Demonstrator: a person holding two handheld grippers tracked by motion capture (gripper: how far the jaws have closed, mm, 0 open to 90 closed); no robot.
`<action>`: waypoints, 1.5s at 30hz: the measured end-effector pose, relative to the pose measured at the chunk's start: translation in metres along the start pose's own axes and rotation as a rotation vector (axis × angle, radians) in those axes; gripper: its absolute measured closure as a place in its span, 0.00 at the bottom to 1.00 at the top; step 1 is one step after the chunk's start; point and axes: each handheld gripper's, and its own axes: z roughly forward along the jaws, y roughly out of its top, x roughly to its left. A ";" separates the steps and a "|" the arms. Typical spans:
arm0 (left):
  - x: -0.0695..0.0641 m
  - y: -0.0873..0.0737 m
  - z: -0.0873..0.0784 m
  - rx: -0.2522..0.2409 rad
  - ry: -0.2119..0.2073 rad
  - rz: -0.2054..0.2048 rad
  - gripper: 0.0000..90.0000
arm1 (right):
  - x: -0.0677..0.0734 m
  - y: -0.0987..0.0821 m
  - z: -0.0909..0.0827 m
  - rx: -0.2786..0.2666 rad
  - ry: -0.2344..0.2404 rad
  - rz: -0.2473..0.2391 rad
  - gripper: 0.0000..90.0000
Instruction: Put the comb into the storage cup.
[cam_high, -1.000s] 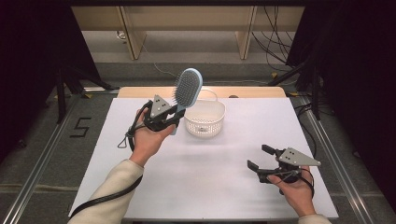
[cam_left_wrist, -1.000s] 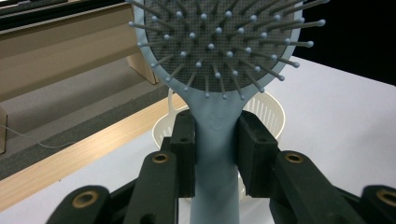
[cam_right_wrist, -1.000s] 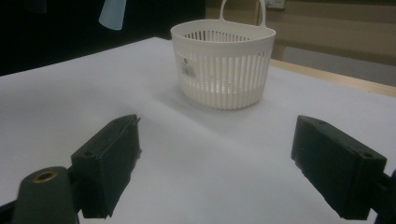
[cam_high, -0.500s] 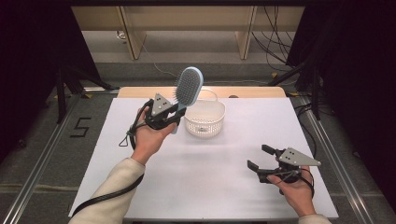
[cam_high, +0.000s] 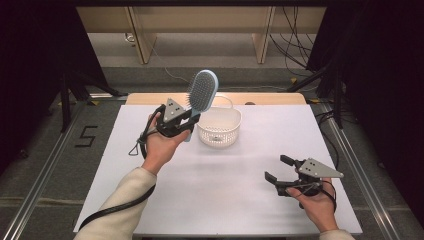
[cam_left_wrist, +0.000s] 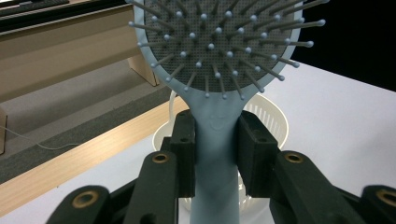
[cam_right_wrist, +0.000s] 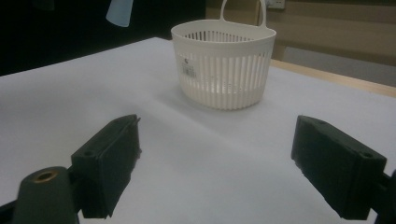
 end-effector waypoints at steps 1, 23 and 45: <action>0.000 0.000 0.000 0.000 0.000 0.000 0.78 | 0.000 0.000 0.000 0.000 0.001 0.001 0.18; 0.002 0.002 0.009 -0.001 0.004 -0.014 0.78 | 0.000 0.000 0.000 0.002 -0.001 0.001 0.18; 0.002 0.008 0.016 -0.005 0.007 -0.013 0.78 | 0.000 0.000 0.000 0.001 0.000 0.001 0.18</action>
